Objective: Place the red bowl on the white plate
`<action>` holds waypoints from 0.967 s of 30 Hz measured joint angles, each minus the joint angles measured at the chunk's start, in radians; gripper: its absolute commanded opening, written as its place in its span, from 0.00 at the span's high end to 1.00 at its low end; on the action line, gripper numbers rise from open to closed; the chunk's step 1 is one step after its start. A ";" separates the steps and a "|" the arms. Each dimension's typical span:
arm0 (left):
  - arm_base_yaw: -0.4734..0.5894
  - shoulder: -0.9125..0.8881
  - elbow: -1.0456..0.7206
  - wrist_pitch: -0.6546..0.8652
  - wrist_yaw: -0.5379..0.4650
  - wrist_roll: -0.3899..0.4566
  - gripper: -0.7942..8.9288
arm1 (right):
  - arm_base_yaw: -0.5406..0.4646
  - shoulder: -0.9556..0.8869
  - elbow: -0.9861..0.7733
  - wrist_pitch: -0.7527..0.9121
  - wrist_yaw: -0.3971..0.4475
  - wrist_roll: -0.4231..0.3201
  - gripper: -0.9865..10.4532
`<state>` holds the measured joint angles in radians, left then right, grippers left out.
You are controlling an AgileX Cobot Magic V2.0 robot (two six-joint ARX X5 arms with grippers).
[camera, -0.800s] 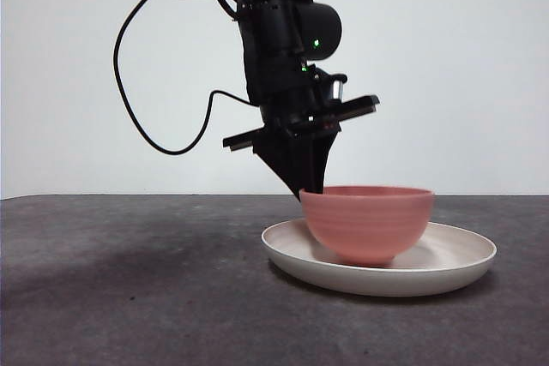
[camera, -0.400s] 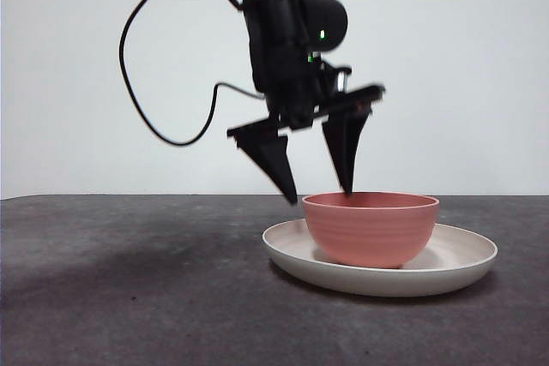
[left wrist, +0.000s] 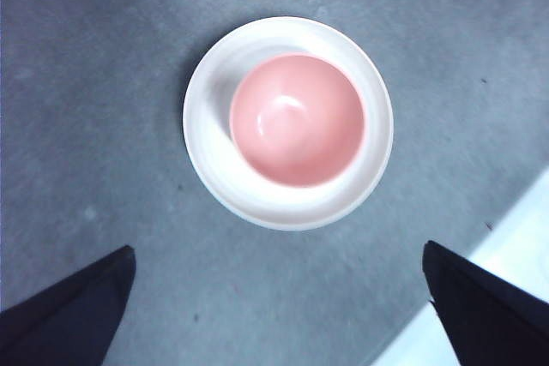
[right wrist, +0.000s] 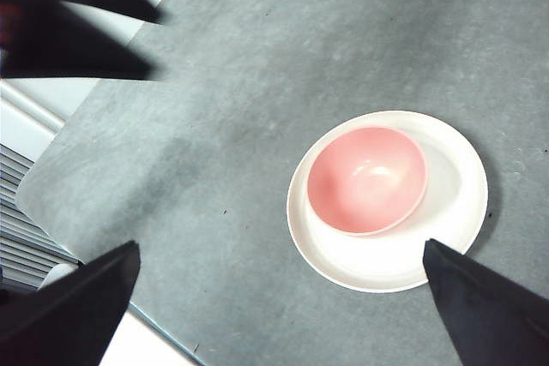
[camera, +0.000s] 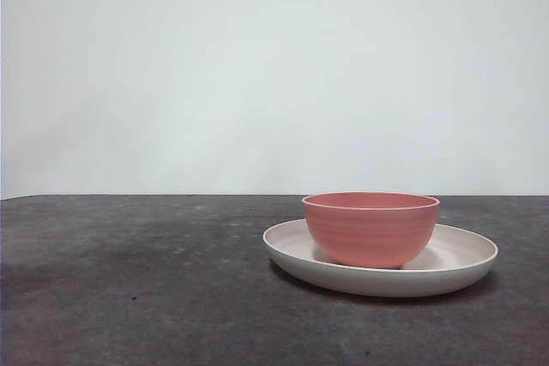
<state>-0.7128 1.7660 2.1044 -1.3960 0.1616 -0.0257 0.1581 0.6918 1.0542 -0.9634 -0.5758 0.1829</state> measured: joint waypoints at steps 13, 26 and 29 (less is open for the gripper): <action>0.030 -0.723 -0.853 0.326 0.001 0.072 0.34 | 0.000 0.003 0.000 -0.019 0.000 0.000 0.41; 0.064 -1.186 -1.164 0.406 0.104 -0.022 0.34 | 0.000 0.046 0.000 -0.088 0.000 0.001 0.41; 0.064 -1.264 -1.164 0.365 0.104 -0.027 0.34 | 0.000 0.066 0.000 -0.100 0.000 0.001 0.41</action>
<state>-0.6483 0.5022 0.9401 -1.0313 0.2657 -0.0532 0.1581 0.7582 1.0542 -1.0634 -0.5758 0.1837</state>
